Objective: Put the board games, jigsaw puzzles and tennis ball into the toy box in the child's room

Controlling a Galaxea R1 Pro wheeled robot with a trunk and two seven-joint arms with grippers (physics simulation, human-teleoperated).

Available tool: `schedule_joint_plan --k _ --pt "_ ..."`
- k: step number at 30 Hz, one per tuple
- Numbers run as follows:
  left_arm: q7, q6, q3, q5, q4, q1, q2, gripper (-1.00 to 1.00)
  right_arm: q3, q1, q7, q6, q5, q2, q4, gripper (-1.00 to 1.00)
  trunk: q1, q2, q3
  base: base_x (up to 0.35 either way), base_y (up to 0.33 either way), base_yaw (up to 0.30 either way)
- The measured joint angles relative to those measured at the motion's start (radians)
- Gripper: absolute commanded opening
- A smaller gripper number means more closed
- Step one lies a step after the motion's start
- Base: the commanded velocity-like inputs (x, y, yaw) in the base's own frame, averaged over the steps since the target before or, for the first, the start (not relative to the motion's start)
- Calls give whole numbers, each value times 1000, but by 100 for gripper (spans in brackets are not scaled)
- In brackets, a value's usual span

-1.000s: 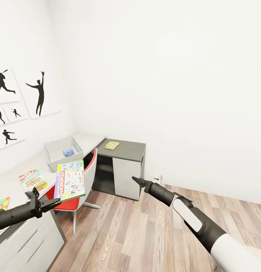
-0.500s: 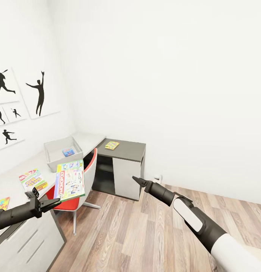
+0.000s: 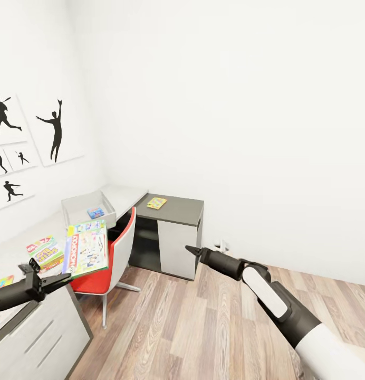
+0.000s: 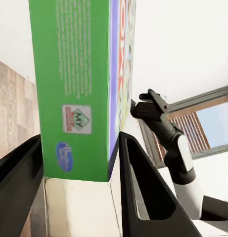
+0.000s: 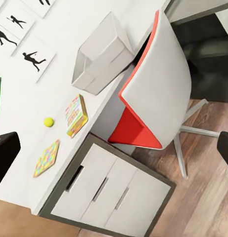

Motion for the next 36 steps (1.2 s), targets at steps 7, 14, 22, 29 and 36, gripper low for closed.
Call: schedule_joint_plan --k 7,14,22,29,36 --pt "-42 2 3 -2 2 -58 13 -100 0 0 -10 2 2 1 -3 100 0 0 0 0 0 0" --pt "-34 4 -3 -17 70 -231 21 -100 2 0 -12 -2 2 1 -8 100 0 0 0 0 0 0" --pt "165 6 -1 -147 290 -480 10 -100 0 0 -11 -2 2 0 -9 100 0 0 0 0 0 0" --pt "368 -6 2 -155 342 -544 -34 -100 3 0 -10 -1 2 0 -11 100 0 0 0 0 0 0" --pt "411 -6 15 -145 344 -559 -40 -100 4 0 -10 -2 2 -1 -59 100 0 0 0 0 0 0"
